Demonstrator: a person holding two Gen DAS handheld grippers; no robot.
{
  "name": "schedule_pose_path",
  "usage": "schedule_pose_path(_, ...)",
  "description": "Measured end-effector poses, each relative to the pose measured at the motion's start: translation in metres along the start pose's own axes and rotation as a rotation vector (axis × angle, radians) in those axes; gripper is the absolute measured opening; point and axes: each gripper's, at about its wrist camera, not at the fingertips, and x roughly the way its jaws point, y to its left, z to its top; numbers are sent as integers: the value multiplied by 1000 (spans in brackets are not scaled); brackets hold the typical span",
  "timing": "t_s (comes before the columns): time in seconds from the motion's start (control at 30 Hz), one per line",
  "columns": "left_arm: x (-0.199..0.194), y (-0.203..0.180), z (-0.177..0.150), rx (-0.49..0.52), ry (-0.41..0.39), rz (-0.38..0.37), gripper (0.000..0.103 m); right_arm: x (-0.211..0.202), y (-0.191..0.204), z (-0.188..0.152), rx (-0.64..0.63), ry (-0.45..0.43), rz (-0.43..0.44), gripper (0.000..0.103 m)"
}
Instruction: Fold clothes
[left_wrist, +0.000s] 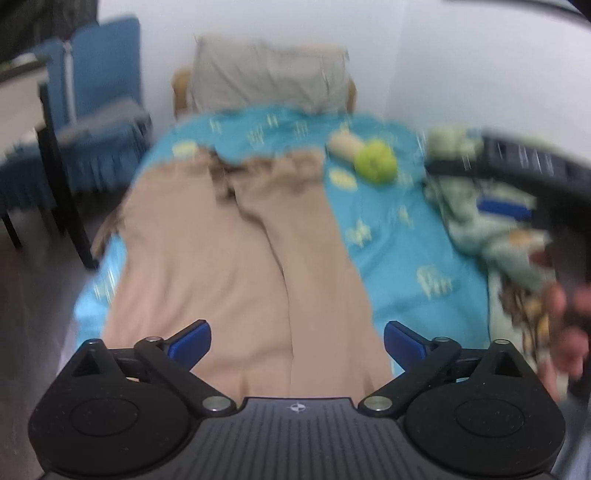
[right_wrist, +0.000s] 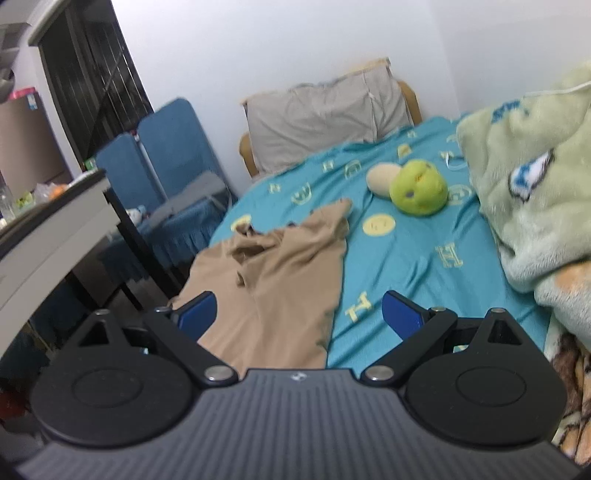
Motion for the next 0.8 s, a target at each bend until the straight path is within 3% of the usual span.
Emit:
schedule_pose_path(0.2,6,-16,31,53,-171,80,103,-10,1,2,-16,-43,9,98)
schedule_pose_path(0.33,19,-15,23,24,-232,130,103,-10,6,0,-49,-42,6,98)
schedule_pose_path(0.5,21,-1,13,-36,-194,80,103,-7,13,-7,-76,-16,17,98)
schedule_pose_path(0.6,14,4,19,-6,-186,87,103,-1,18,-8,-83,26,60,98)
schedule_pose_path(0.8,2,40,6,-13,-147,8,103,47,55,2,-208,155,90,98)
